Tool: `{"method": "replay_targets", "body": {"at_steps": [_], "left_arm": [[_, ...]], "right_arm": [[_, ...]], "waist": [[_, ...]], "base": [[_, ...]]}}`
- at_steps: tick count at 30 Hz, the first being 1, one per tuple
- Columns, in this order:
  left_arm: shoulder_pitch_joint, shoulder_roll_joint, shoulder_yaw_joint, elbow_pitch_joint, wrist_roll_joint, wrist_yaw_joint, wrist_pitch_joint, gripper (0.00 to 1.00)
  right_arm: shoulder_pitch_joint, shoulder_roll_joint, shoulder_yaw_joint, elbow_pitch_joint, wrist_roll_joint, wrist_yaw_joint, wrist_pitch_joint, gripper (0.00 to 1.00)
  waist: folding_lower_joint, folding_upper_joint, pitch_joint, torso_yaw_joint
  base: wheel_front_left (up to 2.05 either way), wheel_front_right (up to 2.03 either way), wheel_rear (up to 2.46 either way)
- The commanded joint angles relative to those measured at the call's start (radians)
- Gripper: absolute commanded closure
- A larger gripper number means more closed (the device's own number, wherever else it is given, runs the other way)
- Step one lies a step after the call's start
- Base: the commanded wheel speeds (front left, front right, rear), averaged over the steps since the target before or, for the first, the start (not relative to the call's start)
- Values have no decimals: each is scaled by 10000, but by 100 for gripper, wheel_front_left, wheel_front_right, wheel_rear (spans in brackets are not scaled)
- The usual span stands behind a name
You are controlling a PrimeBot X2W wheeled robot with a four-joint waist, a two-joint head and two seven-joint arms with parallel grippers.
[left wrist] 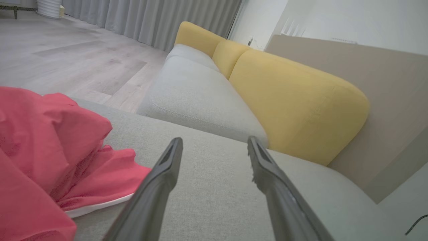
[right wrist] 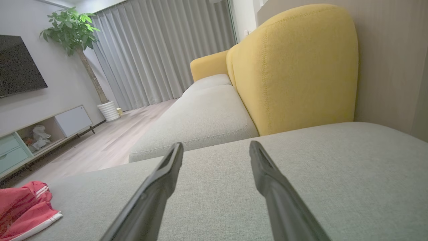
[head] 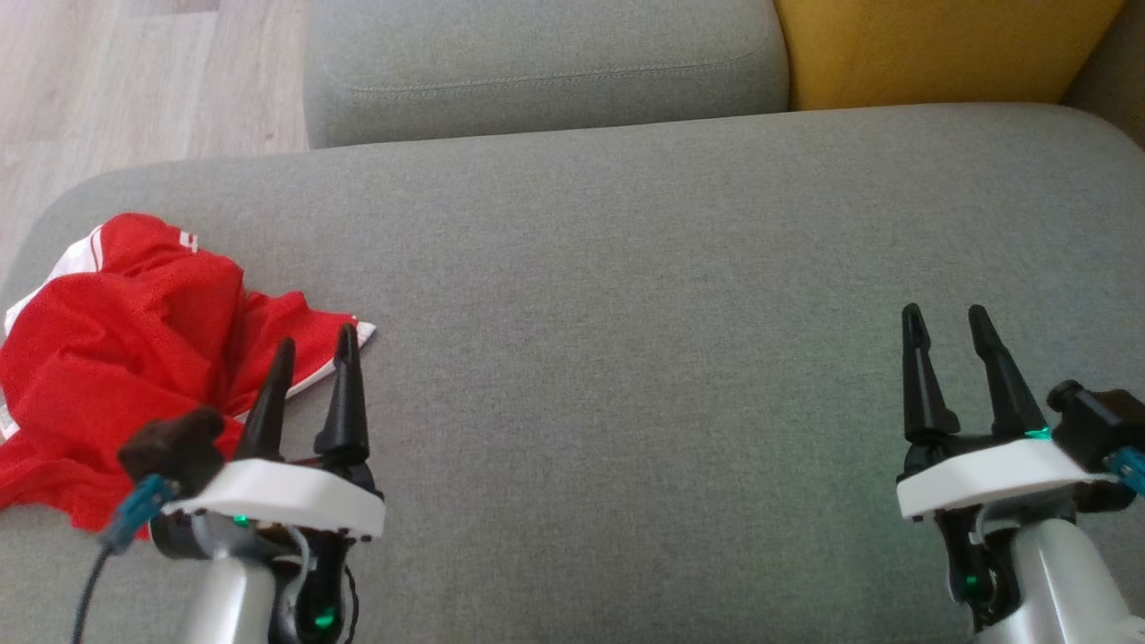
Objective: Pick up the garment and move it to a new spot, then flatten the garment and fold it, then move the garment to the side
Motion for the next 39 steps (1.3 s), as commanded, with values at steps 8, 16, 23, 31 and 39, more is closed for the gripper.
{"method": "replay_targets", "body": {"at_steps": [8, 16, 23, 31, 39], "left_arm": [[-754, 474, -447, -139, 1191, 708, -349, 0], [-874, 665, -882, 1, 1984, 1125, -583, 0], [-830, 400, -693, 223, 1922, 1032, -788, 0], [-739, 85, -237, 635, 2044, 647, -992, 0], [-824, -51, -84, 1039, 2909, 409, -1227, 0]], "right_arm": [[-648, 15, 278, -145, -1400, -7, -370, 0], [-657, 162, 334, 98, -2295, -8, -606, 0], [-683, 334, 261, 193, -2176, -8, -812, 0], [-699, 431, 295, 255, -1533, -9, -1019, 0], [-810, 443, 599, 398, -1719, -9, -1212, 0]], "waist": [[0, 0, 9, -15], [-1, 0, 6, -8], [-1, 0, 4, -8], [-1, 0, -7, -9], [-1, 0, -8, -6]], "base": [[0, 0, 0], [0, 0, 0], [0, 0, 0], [0, 0, 0], [0, 0, 0]]}}
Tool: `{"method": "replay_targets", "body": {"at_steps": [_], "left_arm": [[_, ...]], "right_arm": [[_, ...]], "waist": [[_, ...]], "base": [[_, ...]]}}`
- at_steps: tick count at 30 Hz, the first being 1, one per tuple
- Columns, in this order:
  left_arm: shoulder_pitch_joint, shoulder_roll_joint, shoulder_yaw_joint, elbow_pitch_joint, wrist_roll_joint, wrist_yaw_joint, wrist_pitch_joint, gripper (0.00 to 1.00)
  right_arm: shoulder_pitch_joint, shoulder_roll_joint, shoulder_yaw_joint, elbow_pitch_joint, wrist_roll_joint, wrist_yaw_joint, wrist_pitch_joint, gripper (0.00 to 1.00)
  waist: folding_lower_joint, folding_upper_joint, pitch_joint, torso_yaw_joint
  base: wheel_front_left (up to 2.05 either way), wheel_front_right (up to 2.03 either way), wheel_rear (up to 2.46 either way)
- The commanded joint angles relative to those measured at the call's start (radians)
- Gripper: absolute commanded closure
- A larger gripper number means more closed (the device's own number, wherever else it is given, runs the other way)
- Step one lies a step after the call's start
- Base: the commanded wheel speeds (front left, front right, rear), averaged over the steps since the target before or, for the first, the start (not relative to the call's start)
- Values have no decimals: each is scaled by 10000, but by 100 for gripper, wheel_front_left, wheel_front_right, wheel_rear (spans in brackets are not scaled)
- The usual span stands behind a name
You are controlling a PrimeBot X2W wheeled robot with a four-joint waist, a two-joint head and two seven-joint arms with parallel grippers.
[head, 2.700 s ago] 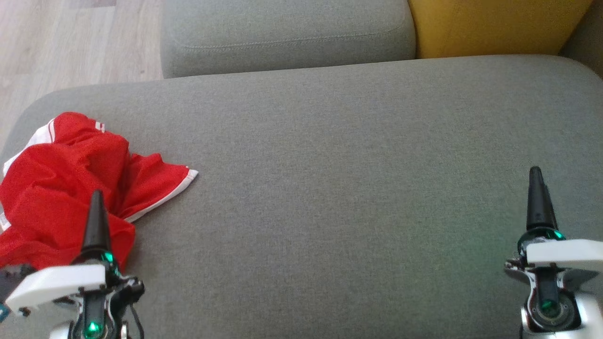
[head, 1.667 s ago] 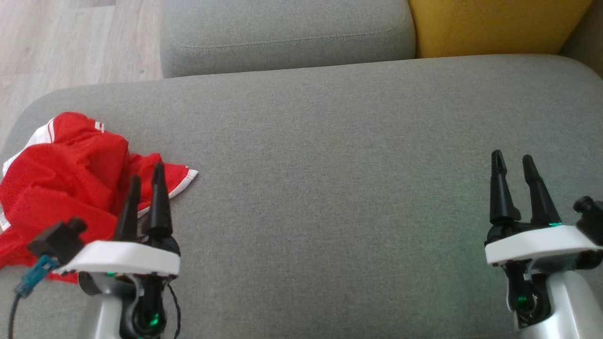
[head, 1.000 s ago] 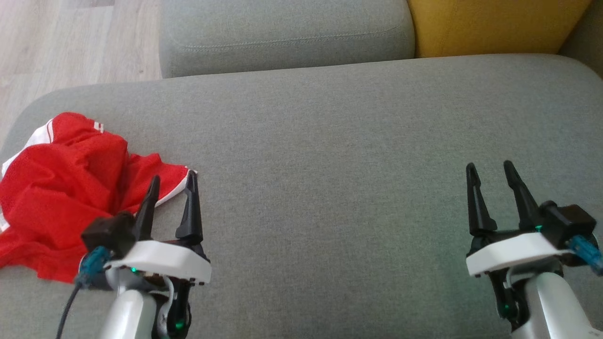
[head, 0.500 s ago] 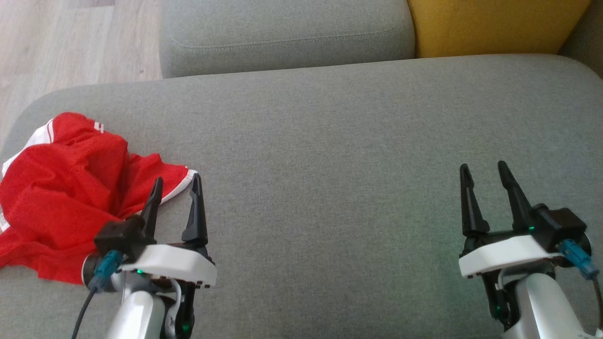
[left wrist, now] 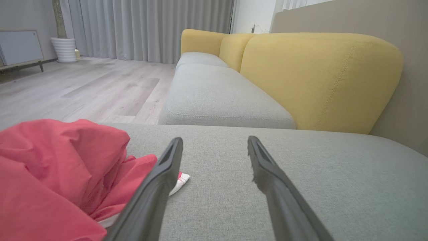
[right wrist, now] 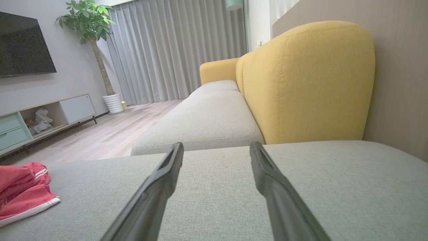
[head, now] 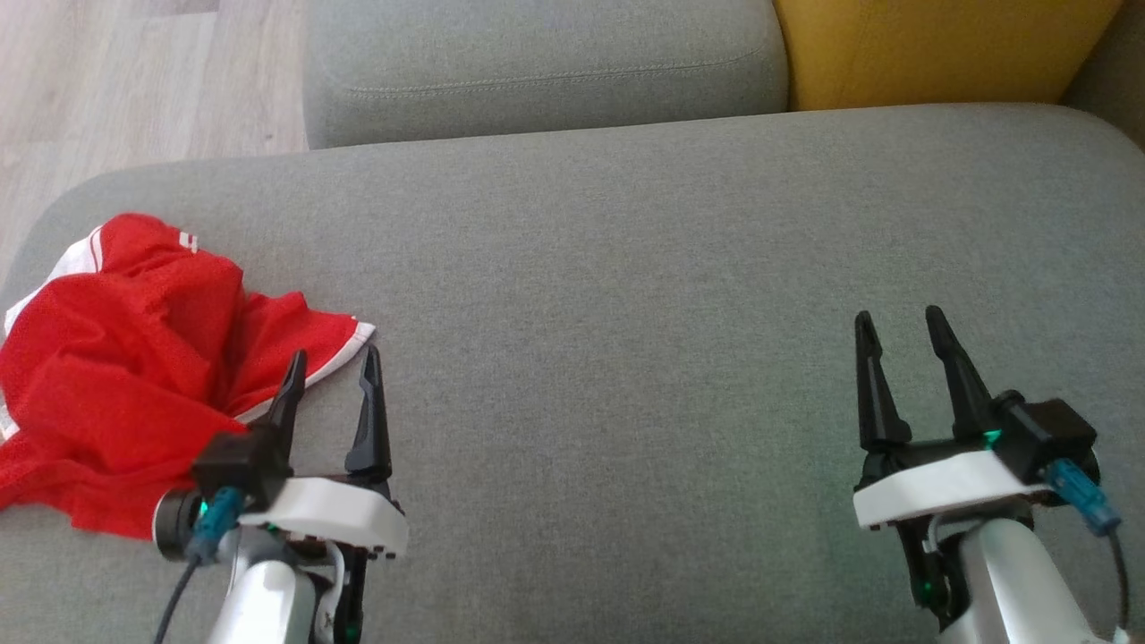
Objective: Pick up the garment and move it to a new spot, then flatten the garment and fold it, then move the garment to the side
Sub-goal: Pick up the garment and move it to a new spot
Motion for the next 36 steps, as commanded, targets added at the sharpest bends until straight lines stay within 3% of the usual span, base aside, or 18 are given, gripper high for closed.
{"method": "replay_targets", "body": {"at_steps": [1, 7, 14, 29, 36], "left_arm": [[-598, -6, 281, -308, 377, -24, -182, 0], [-681, -35, 322, -292, 559, -83, -212, 0], [-619, -42, 406, -389, 415, 36, -212, 0], [-203, -44, 1073, -494, 603, -10, -212, 0], [8, -44, 1248, -484, 700, -115, -212, 0]], "right_arm": [[-627, 6, 293, -288, -350, -9, -210, 0], [-644, 8, 375, -298, -421, -9, -245, 0], [-499, 10, 787, -260, -259, -9, -256, 0], [-179, 12, 1282, -10, 99, -9, -277, 0], [-110, 12, 1410, 87, 274, -9, -281, 0]], "waist": [[0, 0, 1, 3], [0, 0, 54, 115], [0, 0, 3, 767], [0, 0, -522, 3579], [0, 0, -641, 4316]], "base": [[0, 0, 0], [0, 0, 0], [0, 0, 0], [0, 0, 0], [0, 0, 0]]}}
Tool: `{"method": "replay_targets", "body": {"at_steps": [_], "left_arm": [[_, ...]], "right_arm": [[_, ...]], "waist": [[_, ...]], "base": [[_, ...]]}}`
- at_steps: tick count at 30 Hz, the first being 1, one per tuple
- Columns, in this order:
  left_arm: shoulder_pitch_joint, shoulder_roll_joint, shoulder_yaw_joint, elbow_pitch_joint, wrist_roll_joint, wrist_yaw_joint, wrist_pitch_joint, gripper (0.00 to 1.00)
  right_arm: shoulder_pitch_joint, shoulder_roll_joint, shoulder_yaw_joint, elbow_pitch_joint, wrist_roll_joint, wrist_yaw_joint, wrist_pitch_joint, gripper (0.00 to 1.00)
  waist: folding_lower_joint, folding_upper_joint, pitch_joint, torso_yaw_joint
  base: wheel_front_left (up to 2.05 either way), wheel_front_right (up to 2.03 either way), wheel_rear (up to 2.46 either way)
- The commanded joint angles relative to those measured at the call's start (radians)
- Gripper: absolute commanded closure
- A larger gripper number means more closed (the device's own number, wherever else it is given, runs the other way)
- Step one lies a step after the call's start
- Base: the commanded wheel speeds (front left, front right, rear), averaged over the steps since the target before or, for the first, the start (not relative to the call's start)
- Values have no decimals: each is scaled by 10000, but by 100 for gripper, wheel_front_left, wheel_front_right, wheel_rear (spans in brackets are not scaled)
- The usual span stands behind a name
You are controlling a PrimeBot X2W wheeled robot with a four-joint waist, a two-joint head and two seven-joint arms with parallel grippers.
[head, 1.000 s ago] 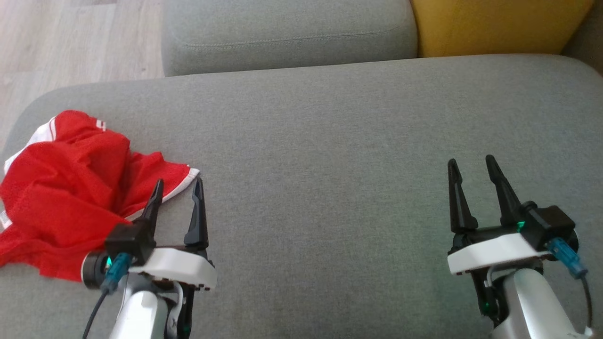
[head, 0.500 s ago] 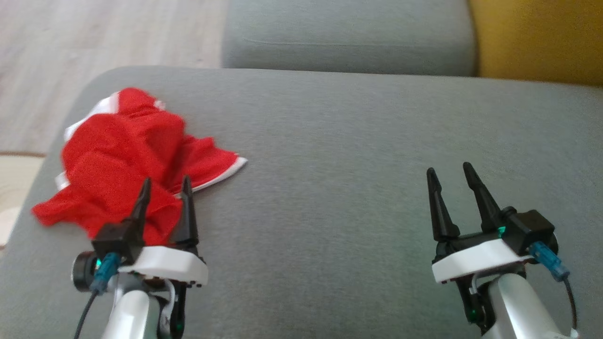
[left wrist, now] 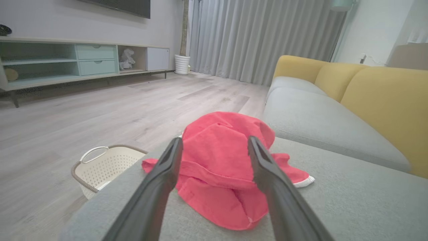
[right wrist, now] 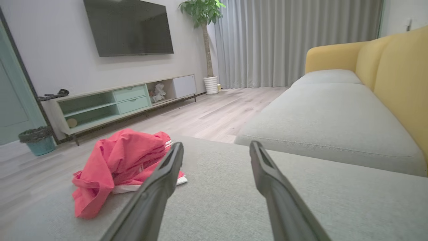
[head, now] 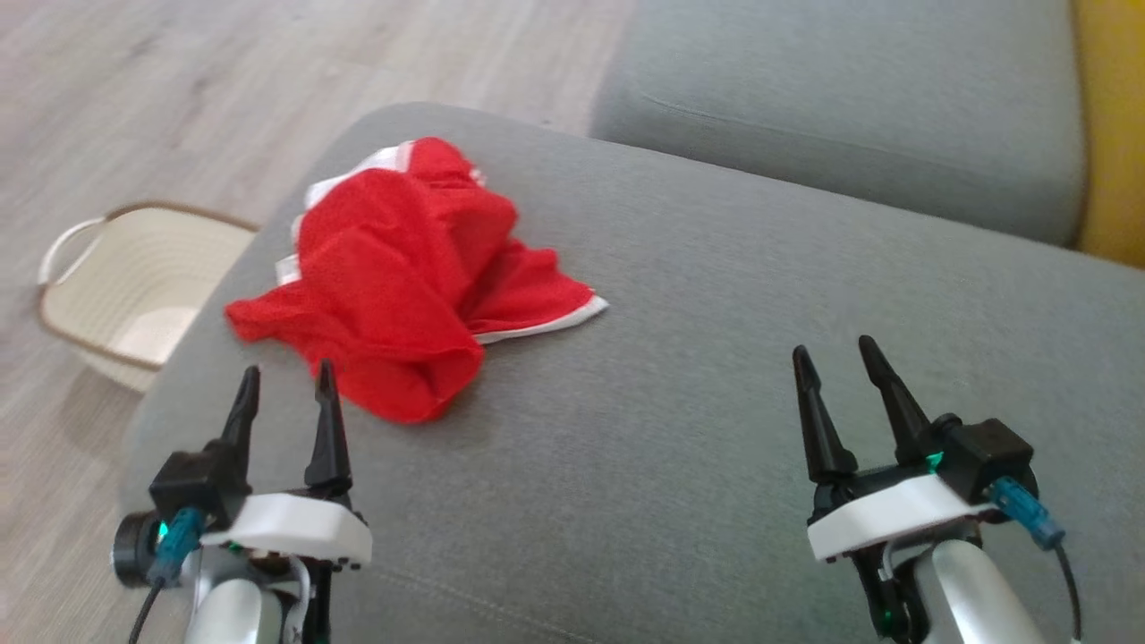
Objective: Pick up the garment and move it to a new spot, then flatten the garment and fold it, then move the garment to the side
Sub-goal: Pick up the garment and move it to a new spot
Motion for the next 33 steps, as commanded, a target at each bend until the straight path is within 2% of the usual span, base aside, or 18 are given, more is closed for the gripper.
{"method": "replay_targets", "body": {"at_steps": [1, 9, 19, 24, 28, 33], "left_arm": [[-370, 34, 354, -326, 137, -41, -124, 0], [-297, 34, 490, -358, 176, -111, -124, 0], [-504, 34, 855, -416, 29, -114, -124, 0], [-1146, 139, 1202, -122, -22, -455, -124, 0], [-2218, 476, 1235, 834, -156, -920, -102, 0], [-4079, 997, 1313, 2280, -629, -1383, 845, 0]], "right_arm": [[-230, 2, 245, -292, 61, -9, -116, 0], [-186, 3, 372, -306, 187, -9, -117, 0], [-293, 3, 419, -338, 81, -9, -117, 0], [-491, 3, 84, -483, -215, -9, -114, 0], [-646, -19, -411, -817, -486, -9, -21, 0], [-879, -152, -918, -1458, -696, -9, 188, 0]], "waist": [[0, 0, -104, 272], [0, 0, -127, 444], [0, 0, 235, 48], [0, 0, 834, -326], [0, 0, 1520, -671], [0, 0, 2482, -1173]], "base": [[0, 0, 0], [0, 0, 0], [0, 0, 0], [0, 0, 0], [0, 0, 0], [0, 0, 0]]}}
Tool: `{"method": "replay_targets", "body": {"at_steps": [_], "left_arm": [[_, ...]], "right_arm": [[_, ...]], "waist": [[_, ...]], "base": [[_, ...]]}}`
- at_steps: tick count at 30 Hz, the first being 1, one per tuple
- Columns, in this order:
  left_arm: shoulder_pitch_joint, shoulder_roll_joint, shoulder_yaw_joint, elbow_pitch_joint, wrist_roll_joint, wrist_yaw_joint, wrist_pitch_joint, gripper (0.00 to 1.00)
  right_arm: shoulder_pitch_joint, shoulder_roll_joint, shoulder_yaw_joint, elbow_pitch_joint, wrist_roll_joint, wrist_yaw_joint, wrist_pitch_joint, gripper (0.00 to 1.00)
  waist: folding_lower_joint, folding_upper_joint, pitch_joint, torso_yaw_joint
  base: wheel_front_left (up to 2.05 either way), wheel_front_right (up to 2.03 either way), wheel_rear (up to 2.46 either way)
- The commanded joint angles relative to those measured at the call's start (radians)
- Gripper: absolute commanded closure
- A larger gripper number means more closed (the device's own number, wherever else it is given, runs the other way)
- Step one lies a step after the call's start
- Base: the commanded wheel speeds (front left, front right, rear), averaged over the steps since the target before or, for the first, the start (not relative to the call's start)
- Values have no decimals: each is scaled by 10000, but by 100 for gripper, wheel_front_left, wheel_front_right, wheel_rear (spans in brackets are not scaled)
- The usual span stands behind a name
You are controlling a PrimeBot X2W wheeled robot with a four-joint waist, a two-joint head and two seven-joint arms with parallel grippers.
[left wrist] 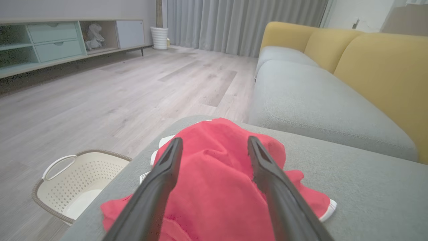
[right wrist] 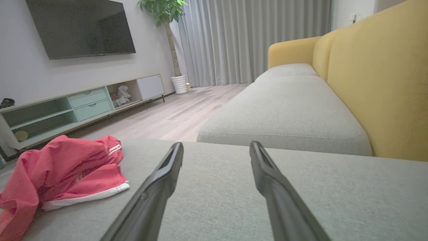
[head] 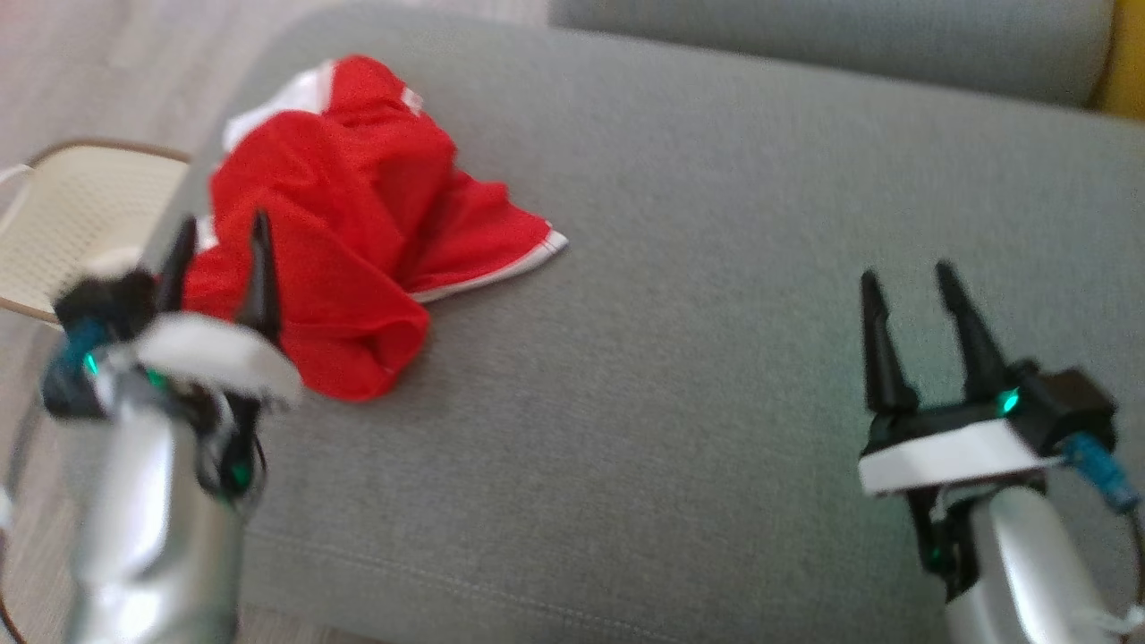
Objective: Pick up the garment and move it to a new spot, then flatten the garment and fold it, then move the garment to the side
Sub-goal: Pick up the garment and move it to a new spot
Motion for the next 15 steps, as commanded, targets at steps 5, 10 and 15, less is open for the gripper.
{"method": "replay_targets", "body": {"at_steps": [5, 10, 15], "left_arm": [[-2343, 1166, 401, 1540, -382, -318, 1640, 0], [-3230, 1702, 276, 2738, -525, -453, 2495, 0], [-3900, 2179, -9, 4014, -611, -544, 3388, 0]], "right_arm": [[-658, -167, 5, -1021, -166, -9, 196, 0], [-765, -177, -37, -1277, -201, -9, 217, 0], [-868, -167, -76, -1421, -223, -9, 174, 0]], "waist": [[-1, 0, 1422, -1057], [-1, 0, 1819, -1490], [-1, 0, 2113, -1901]], "base": [[0, 0, 0], [0, 0, 0], [0, 0, 0]]}}
